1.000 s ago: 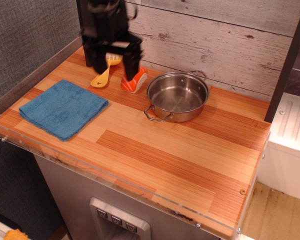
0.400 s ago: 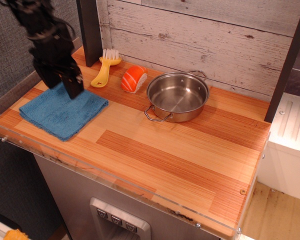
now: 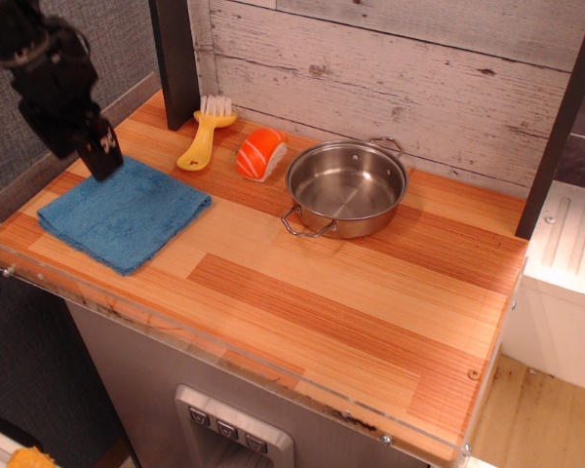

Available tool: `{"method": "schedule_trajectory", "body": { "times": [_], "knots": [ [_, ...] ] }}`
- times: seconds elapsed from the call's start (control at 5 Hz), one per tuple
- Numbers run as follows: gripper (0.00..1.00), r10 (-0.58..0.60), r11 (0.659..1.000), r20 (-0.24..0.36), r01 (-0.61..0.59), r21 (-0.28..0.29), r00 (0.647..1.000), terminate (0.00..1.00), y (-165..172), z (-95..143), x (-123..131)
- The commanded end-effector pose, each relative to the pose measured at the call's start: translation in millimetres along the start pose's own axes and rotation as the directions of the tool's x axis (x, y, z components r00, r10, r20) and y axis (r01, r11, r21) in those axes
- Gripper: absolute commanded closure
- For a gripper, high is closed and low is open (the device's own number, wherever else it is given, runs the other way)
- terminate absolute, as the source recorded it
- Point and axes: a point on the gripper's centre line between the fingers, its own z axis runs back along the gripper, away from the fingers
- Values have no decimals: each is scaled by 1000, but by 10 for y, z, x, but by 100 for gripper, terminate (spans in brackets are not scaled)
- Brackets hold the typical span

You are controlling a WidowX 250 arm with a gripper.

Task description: Move the blue cloth to the right bottom edge of the table.

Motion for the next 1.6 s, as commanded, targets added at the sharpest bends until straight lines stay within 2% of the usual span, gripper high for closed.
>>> {"method": "schedule_trajectory", "body": {
  "times": [0.0, 0.2, 0.4, 0.6, 0.8, 1.4],
  "knots": [
    [0, -49, 997, -24, 50, 59, 999, 0, 52, -121, 8],
    [0, -24, 989, -23, 27, 142, 999, 0, -4, -8, -30],
    [0, 105, 969, 12, -105, 224, 994, 0, 197, 400, -107],
    [0, 198, 938, 16, -194, 288, 980, 0, 361, 611, -177],
    [0, 191, 940, -24, -176, 292, 981, 0, 278, 522, -146],
    [0, 199, 964, -78, -181, 192, 977, 0, -207, 253, -144]
  ]
}}
